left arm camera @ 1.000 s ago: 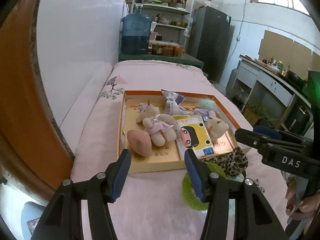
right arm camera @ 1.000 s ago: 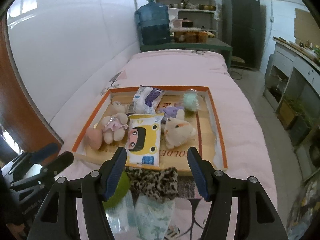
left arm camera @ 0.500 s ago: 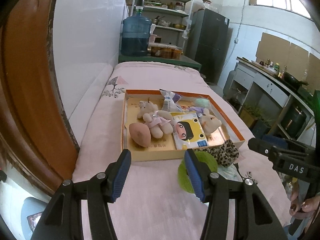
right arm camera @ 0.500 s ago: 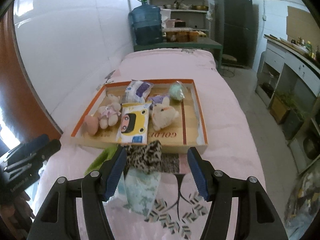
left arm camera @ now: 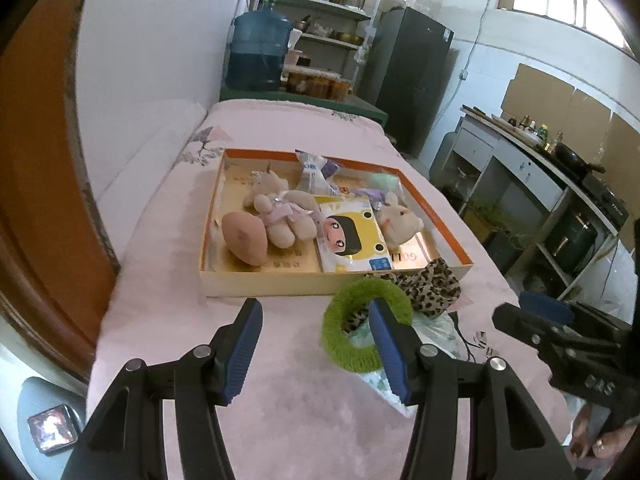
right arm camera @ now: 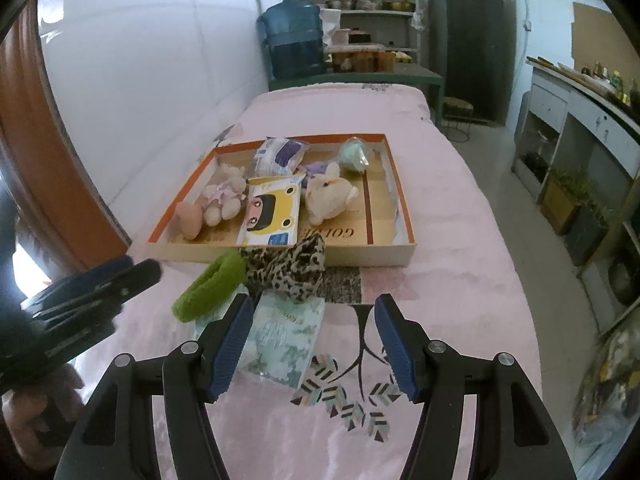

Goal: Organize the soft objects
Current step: 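Grasp the green fuzzy ring with the left tool while the right tool grasps the tissue pack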

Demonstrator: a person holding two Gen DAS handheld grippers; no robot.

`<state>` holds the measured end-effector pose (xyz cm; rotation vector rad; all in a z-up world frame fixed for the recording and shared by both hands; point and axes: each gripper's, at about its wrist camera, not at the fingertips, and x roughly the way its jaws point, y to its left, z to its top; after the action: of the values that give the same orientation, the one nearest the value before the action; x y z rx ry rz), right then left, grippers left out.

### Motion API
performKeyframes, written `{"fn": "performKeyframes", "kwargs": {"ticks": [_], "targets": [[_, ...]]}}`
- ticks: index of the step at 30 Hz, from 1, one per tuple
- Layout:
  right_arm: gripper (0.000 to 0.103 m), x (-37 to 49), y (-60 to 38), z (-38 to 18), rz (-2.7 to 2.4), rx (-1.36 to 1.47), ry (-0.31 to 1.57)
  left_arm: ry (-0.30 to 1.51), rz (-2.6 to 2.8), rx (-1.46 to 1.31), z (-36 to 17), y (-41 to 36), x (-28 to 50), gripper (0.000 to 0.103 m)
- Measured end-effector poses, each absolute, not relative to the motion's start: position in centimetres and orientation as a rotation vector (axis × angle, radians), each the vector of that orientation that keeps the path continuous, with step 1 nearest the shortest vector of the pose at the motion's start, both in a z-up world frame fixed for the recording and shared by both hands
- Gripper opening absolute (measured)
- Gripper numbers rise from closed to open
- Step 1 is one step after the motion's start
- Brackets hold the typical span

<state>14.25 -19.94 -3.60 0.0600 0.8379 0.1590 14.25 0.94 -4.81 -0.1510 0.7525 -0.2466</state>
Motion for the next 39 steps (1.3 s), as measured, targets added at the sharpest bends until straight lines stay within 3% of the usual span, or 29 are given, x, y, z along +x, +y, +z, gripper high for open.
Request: {"fn": "performKeyframes", "kwargs": {"ticks": [12, 14, 16, 21, 29, 31, 39], "targets": [[0.065, 15.0, -18.8, -4.7, 0.200, 0.063, 0.864, 0.883, -0.309, -0.248, -8.9, 0.8, 18.6, 0.054], [0.065, 15.1, -18.8, -4.9, 0.202, 0.065, 0.870, 0.905, -0.323, -0.263, -9.6, 0.8, 18.9, 0.048], [0.065, 15.2, -18.7, -5.2, 0.204, 0.065, 0.876, 0.924, -0.339, -0.284, -10.3, 0.9, 19.2, 0.030], [0.065, 15.3, -18.4, -5.7, 0.210, 0.066, 0.889, 0.961, -0.407, -0.313, -11.7, 0.4, 19.5, 0.013], [0.065, 14.8, -16.4, -5.6, 0.321, 0.029, 0.883, 0.908, -0.407, -0.315, -11.5, 0.9, 18.7, 0.012], [0.075, 14.7, -15.3, -5.8, 0.357, -0.018, 0.894, 0.885, -0.399, -0.311, -11.0, 1.3, 18.3, 0.012], [0.075, 15.0, -10.8, -8.0, 0.355, -0.285, 0.893, 0.779, -0.302, -0.290, -7.8, 4.0, 16.8, 0.012]]}}
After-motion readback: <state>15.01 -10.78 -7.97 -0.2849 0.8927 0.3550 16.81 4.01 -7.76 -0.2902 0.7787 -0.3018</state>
